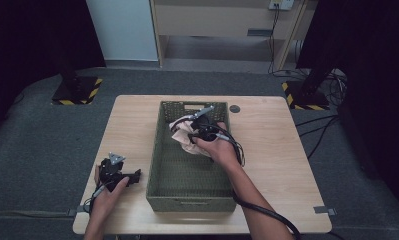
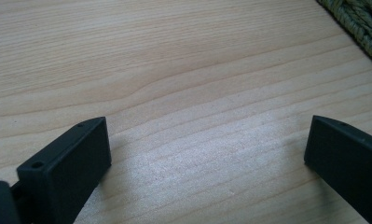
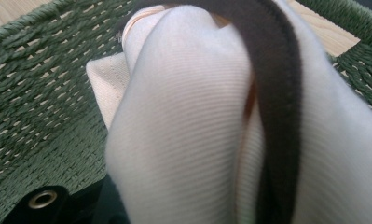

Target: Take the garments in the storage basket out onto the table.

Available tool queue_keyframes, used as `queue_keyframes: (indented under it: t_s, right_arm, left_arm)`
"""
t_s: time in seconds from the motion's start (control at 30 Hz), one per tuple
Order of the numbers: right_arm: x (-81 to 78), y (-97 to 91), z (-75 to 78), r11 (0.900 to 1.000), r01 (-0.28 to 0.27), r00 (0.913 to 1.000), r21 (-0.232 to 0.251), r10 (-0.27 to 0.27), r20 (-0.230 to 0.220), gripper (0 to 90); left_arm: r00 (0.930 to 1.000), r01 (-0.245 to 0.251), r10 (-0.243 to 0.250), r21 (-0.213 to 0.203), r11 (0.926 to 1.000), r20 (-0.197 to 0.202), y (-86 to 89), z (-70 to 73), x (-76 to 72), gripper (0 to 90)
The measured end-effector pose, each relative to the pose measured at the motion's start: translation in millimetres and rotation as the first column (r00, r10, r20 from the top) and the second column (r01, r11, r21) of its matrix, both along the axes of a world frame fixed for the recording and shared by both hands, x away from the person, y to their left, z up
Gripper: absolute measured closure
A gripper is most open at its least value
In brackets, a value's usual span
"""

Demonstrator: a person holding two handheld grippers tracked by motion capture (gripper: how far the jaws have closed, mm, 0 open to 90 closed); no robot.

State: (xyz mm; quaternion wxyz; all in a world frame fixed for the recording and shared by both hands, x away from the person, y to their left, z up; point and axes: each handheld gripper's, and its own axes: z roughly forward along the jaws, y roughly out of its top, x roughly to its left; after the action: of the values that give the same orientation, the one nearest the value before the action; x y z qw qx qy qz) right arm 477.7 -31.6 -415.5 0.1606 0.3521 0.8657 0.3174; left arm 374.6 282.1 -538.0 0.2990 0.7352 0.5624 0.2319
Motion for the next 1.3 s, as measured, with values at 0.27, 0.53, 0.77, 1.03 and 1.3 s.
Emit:
queue_keyframes:
  t_s: [0.27,0.53,0.77,1.03,1.3]
  right_arm:
    - [-1.7,-3.8,6.1,1.0000,-0.001,1.0000,-0.002,0.001,0.008,59.0]
    - [-7.5,-9.4,18.2,0.9999,-0.008,0.9996,0.007,0.007,0.026,59.0]
    - [-11.7,-14.6,31.6,0.9998,-0.008,0.9990,0.020,0.007,0.045,59.0]
    - [-15.6,-19.5,41.8,0.9998,-0.007,0.9982,0.019,0.006,0.060,59.0]
    - [-18.5,-23.7,52.8,0.9995,-0.009,0.9973,0.031,0.007,0.072,58.9]
  left_arm:
    - [1.0000,0.000,0.000,0.000,1.0000,0.000,0.0,0.0,0.0,0.0]
    - [1.0000,0.000,0.000,0.000,1.0000,0.000,0.0,0.0,0.0,0.0]
    - [1.0000,0.000,0.000,0.000,1.0000,0.000,0.0,0.0,0.0,0.0]
    - [1.0000,0.000,0.000,0.000,1.0000,0.000,0.0,0.0,0.0,0.0]
    - [1.0000,-0.001,0.001,-0.002,1.0000,0.001,-0.1,-0.1,0.0,0.0]
